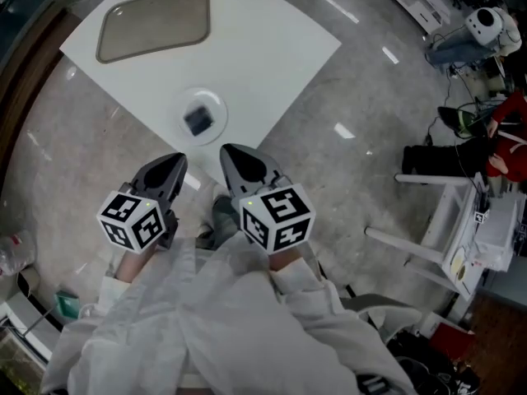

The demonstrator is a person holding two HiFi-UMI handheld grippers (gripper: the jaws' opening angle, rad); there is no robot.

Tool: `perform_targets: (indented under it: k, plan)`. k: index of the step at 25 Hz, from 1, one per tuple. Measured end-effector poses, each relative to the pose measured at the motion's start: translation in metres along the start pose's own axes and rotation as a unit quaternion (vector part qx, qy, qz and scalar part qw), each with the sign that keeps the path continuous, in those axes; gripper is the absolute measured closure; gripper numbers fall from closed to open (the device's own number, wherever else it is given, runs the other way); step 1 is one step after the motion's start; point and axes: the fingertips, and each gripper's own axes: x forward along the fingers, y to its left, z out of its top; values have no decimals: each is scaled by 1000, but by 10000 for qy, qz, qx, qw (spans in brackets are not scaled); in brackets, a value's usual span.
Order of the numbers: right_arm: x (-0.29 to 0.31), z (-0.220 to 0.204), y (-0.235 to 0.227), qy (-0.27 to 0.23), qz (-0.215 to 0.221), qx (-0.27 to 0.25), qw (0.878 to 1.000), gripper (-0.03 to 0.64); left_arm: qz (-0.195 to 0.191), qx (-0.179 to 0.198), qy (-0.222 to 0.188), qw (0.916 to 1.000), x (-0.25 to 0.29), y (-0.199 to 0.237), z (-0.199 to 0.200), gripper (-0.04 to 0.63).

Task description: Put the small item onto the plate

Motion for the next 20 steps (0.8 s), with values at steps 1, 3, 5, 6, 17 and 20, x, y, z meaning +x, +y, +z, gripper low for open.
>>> perform_targets:
  k: [1, 3, 5, 6, 17, 20]
  plan:
    - [3, 4, -7, 10, 10, -1, 10000, 601, 22, -12, -12, 10000, 7, 2, 4, 583]
    - [9, 11, -24, 33, 5, -2, 10000, 601, 79, -47, -52, 9999, 19, 6, 13, 583]
    - [14, 21, -41, 40, -17, -18, 10000, 601, 145, -76, -94, 9998, 31, 10, 22, 583]
    - [17, 25, -48, 43, -14, -29, 10000, 601, 181, -89, -110, 9997, 36, 12, 25, 583]
    - [35, 26, -74, 319, 226, -93, 9992, 601, 517, -268, -244, 9980, 57, 24, 38, 583]
    - [39, 19, -74, 480, 232, -76, 9985, 601, 606, -425, -232, 9970, 57, 30, 35, 583]
